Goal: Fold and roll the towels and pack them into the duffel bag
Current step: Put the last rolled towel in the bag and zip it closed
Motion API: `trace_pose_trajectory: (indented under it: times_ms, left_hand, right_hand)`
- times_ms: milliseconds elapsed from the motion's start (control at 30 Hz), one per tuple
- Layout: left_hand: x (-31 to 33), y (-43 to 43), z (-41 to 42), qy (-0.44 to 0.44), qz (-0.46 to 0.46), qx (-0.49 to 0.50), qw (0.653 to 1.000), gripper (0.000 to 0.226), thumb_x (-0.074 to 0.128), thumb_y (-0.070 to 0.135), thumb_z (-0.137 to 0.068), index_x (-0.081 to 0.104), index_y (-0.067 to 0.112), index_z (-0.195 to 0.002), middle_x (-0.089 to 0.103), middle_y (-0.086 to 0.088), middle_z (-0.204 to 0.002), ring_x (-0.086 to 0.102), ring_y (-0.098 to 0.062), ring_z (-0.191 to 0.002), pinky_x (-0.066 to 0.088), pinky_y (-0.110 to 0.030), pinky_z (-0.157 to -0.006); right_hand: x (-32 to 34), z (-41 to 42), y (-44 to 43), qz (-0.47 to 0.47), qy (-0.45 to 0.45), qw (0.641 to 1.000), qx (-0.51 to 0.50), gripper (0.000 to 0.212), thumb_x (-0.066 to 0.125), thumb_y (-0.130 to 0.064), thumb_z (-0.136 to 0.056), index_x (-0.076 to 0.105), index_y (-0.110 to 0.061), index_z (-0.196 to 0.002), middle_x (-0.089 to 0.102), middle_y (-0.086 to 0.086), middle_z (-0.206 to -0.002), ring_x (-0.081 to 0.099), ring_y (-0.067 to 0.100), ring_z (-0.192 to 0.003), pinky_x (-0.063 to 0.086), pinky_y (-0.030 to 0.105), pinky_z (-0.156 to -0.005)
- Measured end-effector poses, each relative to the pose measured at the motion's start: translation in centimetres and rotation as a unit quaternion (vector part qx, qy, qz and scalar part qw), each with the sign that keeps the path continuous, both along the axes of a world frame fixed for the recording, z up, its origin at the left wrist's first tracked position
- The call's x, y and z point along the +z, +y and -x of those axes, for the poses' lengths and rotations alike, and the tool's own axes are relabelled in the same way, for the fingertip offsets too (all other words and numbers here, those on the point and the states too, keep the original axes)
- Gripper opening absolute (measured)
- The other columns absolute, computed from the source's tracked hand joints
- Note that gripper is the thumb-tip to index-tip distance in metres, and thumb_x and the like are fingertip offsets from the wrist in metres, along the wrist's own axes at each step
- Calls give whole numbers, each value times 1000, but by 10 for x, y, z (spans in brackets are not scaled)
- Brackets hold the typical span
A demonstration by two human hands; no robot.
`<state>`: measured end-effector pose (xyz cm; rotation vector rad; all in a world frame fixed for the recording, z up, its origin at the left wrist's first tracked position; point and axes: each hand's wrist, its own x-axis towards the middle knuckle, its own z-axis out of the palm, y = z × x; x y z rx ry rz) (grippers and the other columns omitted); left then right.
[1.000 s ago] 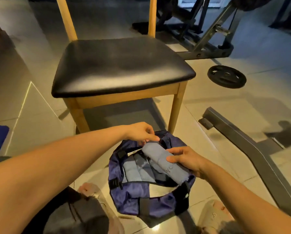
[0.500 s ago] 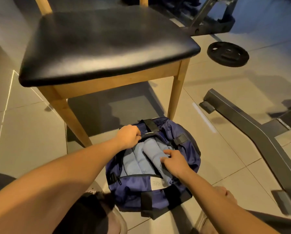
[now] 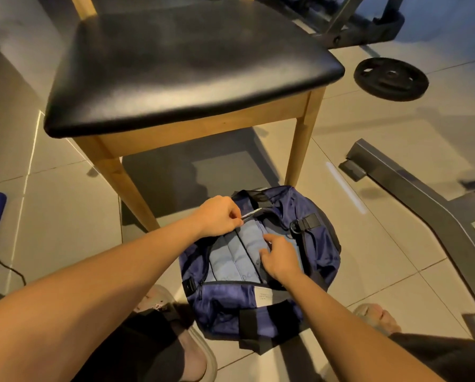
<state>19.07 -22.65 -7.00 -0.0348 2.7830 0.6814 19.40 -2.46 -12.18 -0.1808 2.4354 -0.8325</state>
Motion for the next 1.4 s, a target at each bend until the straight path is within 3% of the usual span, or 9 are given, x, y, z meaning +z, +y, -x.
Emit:
trace_pose_trajectory:
  times_ms: [100, 200, 300, 400, 533, 933, 1167, 1300, 1400]
  left_hand:
    - [-9, 11, -3, 24, 43, -33, 998, 34, 73, 34, -87, 73, 25, -120, 71, 4, -107, 66, -20, -96, 49, -33, -76]
    - [-21, 21, -8, 7, 80, -76, 994, 72, 75, 61, -79, 60, 21, -136, 58, 1, -116, 59, -23, -101, 44, -35, -75]
    - [-31, 29, -13, 14, 104, -76, 992, 81, 72, 73, -73, 62, 19, -133, 52, -1, -115, 55, -23, -99, 45, -37, -74]
    - [-34, 35, -16, 36, 115, -72, 990, 74, 72, 71, -74, 66, 17, -123, 50, -1, -110, 53, -23, -96, 46, -37, -73]
    - [-33, 40, -17, 59, 123, -59, 989, 73, 74, 70, -72, 65, 17, -121, 51, 0, -109, 54, -23, -96, 47, -38, -70]
    - [-24, 35, -11, 25, 20, -12, 999, 41, 81, 51, -78, 69, 23, -107, 63, 9, -102, 59, -15, -90, 43, -31, -71]
    - [-25, 28, -7, -6, -53, 20, 998, 24, 81, 37, -83, 77, 24, -103, 63, 15, -95, 55, -2, -79, 44, -24, -75]
    - [-22, 26, 2, -34, -59, 22, 997, 16, 81, 41, -82, 76, 28, -91, 69, 13, -91, 63, -4, -80, 55, -33, -75]
    - [-20, 29, 8, -45, -40, 19, 998, 15, 80, 41, -81, 74, 27, -83, 71, 10, -86, 65, -9, -79, 57, -38, -75]
  right_hand:
    - [8, -4, 5, -43, 39, 996, 74, 53, 61, -26, -99, 47, -8, -147, 62, 15, -135, 58, 35, -123, 48, 45, -100]
    - [30, 4, 16, -98, 85, 981, 143, 33, 63, -34, -97, 62, -8, -117, 68, 15, -110, 63, 36, -104, 52, 43, -81]
    - [54, 13, 37, -174, 114, 948, 239, 26, 65, -39, -92, 64, -13, -87, 65, 10, -84, 63, 34, -86, 41, 33, -69]
    - [65, 8, 52, -227, 103, 890, 381, 33, 68, -44, -86, 57, -18, -70, 51, 1, -67, 54, 30, -78, 34, 38, -84]
    - [59, -7, 61, -251, 161, 837, 459, 10, 62, -26, -88, 55, -24, -80, 37, -1, -66, 53, 31, -90, 30, 40, -95]
    - [81, 16, 48, -154, 265, 884, 354, 11, 59, -28, -94, 68, -23, -91, 66, 1, -84, 53, 24, -87, 31, 38, -92]
    - [30, 12, 56, -161, 318, 883, 305, 29, 70, -32, -87, 54, -24, -63, 56, -3, -64, 40, 21, -71, 38, 40, -78]
    - [44, 43, 66, -107, 360, 910, 175, 18, 67, -36, -89, 63, -24, -76, 61, -5, -75, 51, 20, -80, 34, 37, -80]
    - [44, 69, 78, -164, 376, 906, 106, 24, 68, -43, -86, 66, -20, -94, 60, 2, -92, 54, 26, -93, 31, 38, -79]
